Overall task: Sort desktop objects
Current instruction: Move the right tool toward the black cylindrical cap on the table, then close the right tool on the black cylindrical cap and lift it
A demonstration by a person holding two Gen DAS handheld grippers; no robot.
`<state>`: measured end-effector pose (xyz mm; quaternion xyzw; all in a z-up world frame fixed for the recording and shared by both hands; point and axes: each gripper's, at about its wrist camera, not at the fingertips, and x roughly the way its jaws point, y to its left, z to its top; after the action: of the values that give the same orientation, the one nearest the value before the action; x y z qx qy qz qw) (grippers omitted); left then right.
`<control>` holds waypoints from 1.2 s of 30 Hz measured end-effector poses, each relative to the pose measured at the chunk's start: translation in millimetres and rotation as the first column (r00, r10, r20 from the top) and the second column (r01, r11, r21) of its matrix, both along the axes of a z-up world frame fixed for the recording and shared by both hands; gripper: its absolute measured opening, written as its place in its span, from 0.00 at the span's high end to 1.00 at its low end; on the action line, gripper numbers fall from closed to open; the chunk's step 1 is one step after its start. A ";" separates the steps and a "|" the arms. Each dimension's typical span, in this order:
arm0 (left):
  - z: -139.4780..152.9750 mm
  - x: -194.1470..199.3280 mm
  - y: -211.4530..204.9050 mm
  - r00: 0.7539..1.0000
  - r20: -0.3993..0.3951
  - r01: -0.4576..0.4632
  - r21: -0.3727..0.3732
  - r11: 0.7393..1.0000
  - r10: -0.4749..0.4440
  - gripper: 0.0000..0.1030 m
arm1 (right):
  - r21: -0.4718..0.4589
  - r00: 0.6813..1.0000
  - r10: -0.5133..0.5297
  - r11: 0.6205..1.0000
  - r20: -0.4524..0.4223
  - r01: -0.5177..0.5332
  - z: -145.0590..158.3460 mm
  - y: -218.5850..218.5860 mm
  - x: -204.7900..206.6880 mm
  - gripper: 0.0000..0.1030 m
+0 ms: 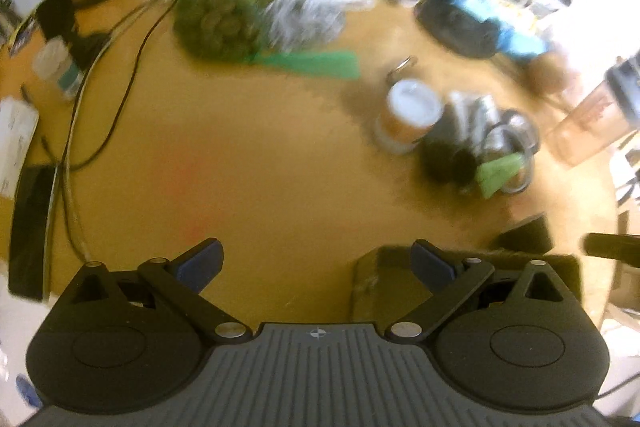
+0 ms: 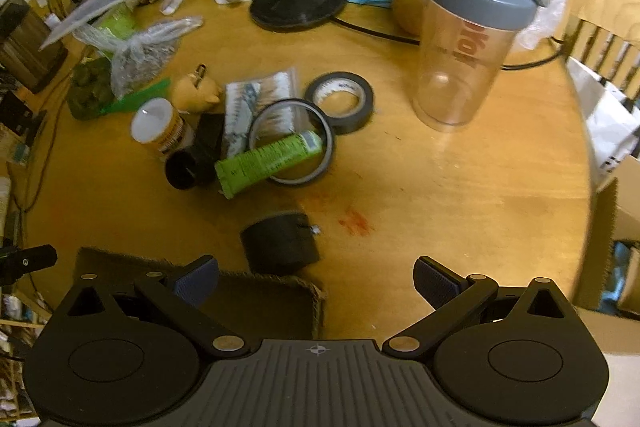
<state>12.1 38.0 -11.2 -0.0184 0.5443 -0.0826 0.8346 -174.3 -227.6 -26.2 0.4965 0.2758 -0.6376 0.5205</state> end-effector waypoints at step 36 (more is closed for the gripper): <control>16.5 -13.5 -33.7 0.995 -0.010 0.103 -0.030 0.994 -0.104 0.01 | 0.061 0.946 0.067 0.994 0.317 -0.091 -91.1 -53.6 -18.0 0.39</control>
<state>-1.4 4.3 5.3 -0.0029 0.5479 -0.1336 0.8258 -192.2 -281.2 -117.3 0.5995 0.2329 -0.5181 0.5639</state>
